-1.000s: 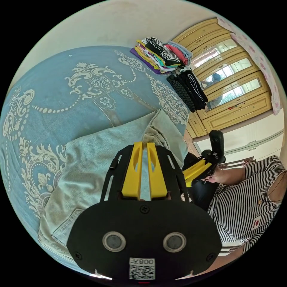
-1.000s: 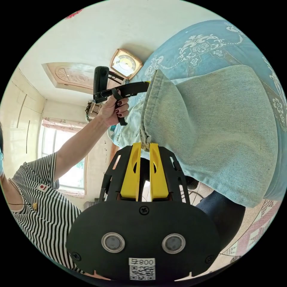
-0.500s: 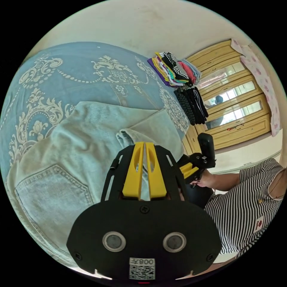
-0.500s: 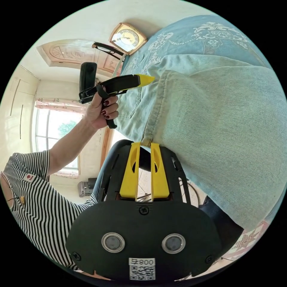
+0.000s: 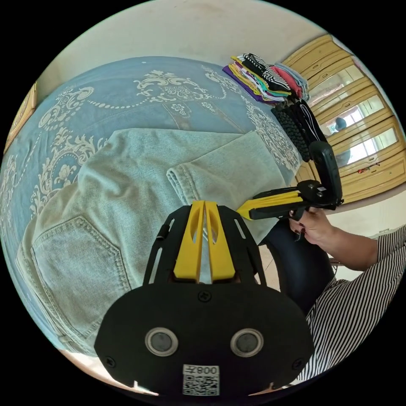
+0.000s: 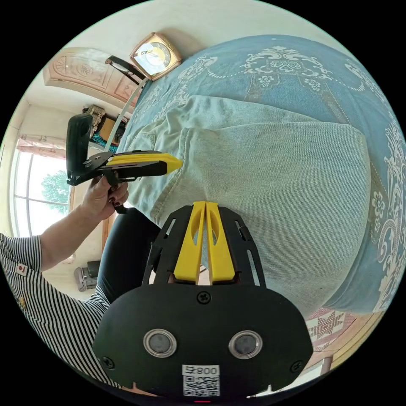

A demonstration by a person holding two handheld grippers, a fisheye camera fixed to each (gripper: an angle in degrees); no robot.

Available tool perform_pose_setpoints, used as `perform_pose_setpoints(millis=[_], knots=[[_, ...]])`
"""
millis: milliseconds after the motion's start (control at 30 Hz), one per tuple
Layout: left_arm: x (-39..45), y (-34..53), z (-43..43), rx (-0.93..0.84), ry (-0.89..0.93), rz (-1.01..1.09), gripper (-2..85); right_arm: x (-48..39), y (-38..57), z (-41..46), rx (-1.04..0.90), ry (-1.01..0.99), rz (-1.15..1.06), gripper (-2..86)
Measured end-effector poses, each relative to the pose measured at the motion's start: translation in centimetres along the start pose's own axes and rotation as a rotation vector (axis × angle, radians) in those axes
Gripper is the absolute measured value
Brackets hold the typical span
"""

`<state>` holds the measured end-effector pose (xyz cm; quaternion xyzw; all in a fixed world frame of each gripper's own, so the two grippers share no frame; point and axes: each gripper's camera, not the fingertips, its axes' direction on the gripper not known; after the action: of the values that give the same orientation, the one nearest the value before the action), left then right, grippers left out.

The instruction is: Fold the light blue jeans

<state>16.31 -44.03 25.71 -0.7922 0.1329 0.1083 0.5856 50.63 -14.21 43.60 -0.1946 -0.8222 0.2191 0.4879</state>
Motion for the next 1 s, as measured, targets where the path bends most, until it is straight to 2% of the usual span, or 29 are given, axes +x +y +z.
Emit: perform_pose_setpoints(millis=[67,233,333,367,533,633,767,900,1000], knots=[[0.0,-0.2,1.4,-0.051,-0.033,-0.004,0.1,-0.8,-0.4,0.0,-0.01,0.033,-0.011,0.1],[1.2,-1.3,1.1,0.039,-0.11,0.018,0.1,-4.3,-1.0,-1.6,0.029,0.08,-0.095,0.1],[1.2,-2.4,3.5,-0.06,-0.16,0.014,0.1,-6.3,-1.4,-0.5,-0.025,0.097,-0.151,0.2],[1.1,-2.4,4.4,-0.082,-0.159,0.03,0.1,-6.7,-1.5,0.8,-0.081,0.121,-0.165,0.2],[2.0,-1.4,4.0,-0.033,-0.109,0.017,0.4,-7.6,-1.6,-1.4,-0.053,0.127,-0.165,0.5],[3.7,0.2,4.2,0.006,-0.008,0.066,0.8,-5.6,0.1,-6.1,0.056,0.093,-0.084,1.0],[7.1,2.2,6.2,-0.016,0.107,0.176,2.7,1.6,4.9,-13.3,0.223,0.031,0.185,4.5],[9.3,2.8,8.4,-0.057,0.156,0.219,5.4,7.4,8.7,-16.1,0.243,-0.054,0.399,8.6],[10.7,3.0,9.8,-0.084,0.172,0.246,6.7,9.3,9.9,-16.5,0.259,-0.162,0.465,9.1]])
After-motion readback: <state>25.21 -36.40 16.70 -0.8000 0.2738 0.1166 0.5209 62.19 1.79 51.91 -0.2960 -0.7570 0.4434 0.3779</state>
